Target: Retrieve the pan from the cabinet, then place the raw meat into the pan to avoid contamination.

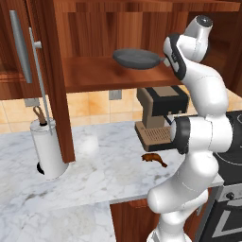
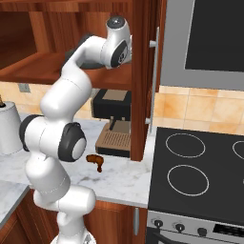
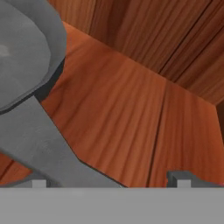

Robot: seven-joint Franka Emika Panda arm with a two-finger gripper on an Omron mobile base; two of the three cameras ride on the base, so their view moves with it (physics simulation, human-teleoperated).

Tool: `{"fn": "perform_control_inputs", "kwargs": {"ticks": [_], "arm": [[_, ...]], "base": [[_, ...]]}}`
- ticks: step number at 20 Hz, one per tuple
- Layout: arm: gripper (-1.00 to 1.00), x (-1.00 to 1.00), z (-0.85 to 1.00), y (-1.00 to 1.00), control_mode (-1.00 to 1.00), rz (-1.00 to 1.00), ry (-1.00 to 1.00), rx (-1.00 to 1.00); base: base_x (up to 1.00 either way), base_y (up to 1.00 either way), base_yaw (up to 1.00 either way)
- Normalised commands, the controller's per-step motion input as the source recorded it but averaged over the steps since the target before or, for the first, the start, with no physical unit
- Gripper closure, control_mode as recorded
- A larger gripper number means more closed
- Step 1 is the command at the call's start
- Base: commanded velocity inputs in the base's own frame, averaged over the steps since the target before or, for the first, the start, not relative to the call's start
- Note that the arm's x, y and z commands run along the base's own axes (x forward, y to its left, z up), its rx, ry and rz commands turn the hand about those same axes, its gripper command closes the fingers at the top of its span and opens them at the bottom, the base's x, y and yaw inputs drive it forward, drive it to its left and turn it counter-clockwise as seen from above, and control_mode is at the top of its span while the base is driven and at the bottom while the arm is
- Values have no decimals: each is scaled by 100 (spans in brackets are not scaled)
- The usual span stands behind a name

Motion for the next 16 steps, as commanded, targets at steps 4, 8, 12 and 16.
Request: {"fn": "perform_control_inputs", "kwargs": {"ticks": [4,8,12,16], "arm": [[-100,0,-5,0,-100,0,6,0],[-100,0,-1,1,-100,0,5,0],[100,0,-4,10,-100,0,7,0],[100,0,-4,6,-100,0,7,0]], "base": [[0,0,0],[0,0,0],[0,0,0],[0,0,0]]}}
